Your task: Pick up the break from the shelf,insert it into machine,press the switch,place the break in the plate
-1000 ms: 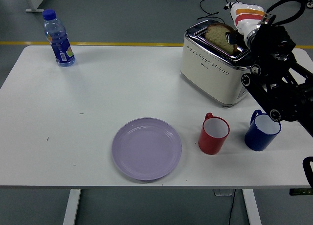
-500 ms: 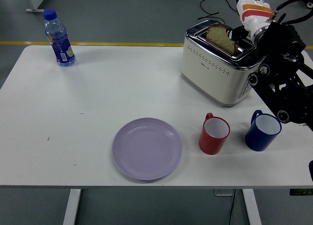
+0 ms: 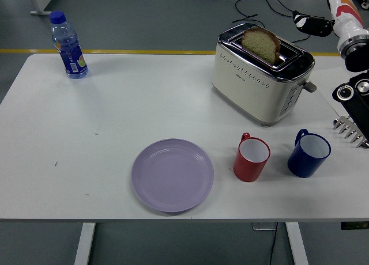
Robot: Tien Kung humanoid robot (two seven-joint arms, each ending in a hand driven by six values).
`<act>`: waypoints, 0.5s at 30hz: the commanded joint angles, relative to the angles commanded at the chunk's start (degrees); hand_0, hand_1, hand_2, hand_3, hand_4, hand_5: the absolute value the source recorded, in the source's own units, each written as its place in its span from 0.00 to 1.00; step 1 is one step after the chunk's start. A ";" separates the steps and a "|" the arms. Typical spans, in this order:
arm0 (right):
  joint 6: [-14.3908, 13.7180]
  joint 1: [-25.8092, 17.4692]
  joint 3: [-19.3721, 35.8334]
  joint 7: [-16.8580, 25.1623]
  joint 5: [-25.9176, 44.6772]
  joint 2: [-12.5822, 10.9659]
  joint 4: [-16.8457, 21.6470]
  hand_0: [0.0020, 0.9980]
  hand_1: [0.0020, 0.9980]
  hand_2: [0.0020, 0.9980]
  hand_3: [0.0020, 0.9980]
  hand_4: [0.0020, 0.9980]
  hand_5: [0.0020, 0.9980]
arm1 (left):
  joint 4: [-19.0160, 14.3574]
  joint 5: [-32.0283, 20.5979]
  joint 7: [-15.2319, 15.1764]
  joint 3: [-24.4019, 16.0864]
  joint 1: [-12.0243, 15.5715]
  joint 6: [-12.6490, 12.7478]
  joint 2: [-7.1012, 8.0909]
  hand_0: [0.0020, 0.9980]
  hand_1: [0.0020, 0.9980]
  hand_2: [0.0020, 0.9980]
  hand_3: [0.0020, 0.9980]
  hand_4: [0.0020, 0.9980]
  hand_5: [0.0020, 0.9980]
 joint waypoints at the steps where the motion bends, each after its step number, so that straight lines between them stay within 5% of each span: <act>1: -1.98 -1.27 0.60 1.41 2.41 -0.67 1.03 0.49 0.51 0.59 0.81 0.36 0.11 | 0.00 0.02 -0.03 -0.05 0.03 0.00 0.00 0.66 0.57 0.59 0.61 0.32 0.99; 5: -6.36 -5.62 2.33 4.86 10.90 -2.29 3.56 0.49 0.51 0.59 0.81 0.36 0.11 | 0.00 0.16 -0.06 -0.25 0.12 -0.03 -0.02 0.66 0.57 0.59 0.61 0.32 0.99; 6: -6.62 -6.10 2.52 5.13 12.12 -2.45 3.76 0.36 0.39 0.47 0.76 0.31 0.05 | 0.00 0.16 -0.06 -0.27 0.13 -0.02 -0.02 0.66 0.57 0.59 0.61 0.32 0.99; 7: -6.99 -7.42 3.23 5.82 13.61 -2.90 4.14 0.36 0.39 0.47 0.76 0.31 0.05 | 0.00 0.34 -0.04 -0.40 0.14 -0.05 -0.04 0.66 0.57 0.59 0.61 0.32 0.99; 12: -4.20 -12.31 5.28 8.75 18.03 -4.69 5.11 0.36 0.39 0.47 0.76 0.31 0.05 | 0.00 0.91 0.04 -0.70 0.12 -0.17 -0.01 0.66 0.57 0.59 0.61 0.32 0.99; 13: -3.59 -13.31 5.57 8.83 18.13 -5.12 5.38 0.27 0.29 0.38 0.74 0.37 0.00 | 0.00 0.91 0.02 -0.72 0.13 -0.16 -0.01 0.66 0.57 0.59 0.61 0.32 0.99; 15: -2.26 -15.61 6.07 8.57 17.84 -6.05 5.95 0.27 0.29 0.38 0.74 0.37 0.00 | 0.00 0.83 -0.02 -0.73 0.16 -0.13 -0.02 0.66 0.57 0.59 0.61 0.32 0.99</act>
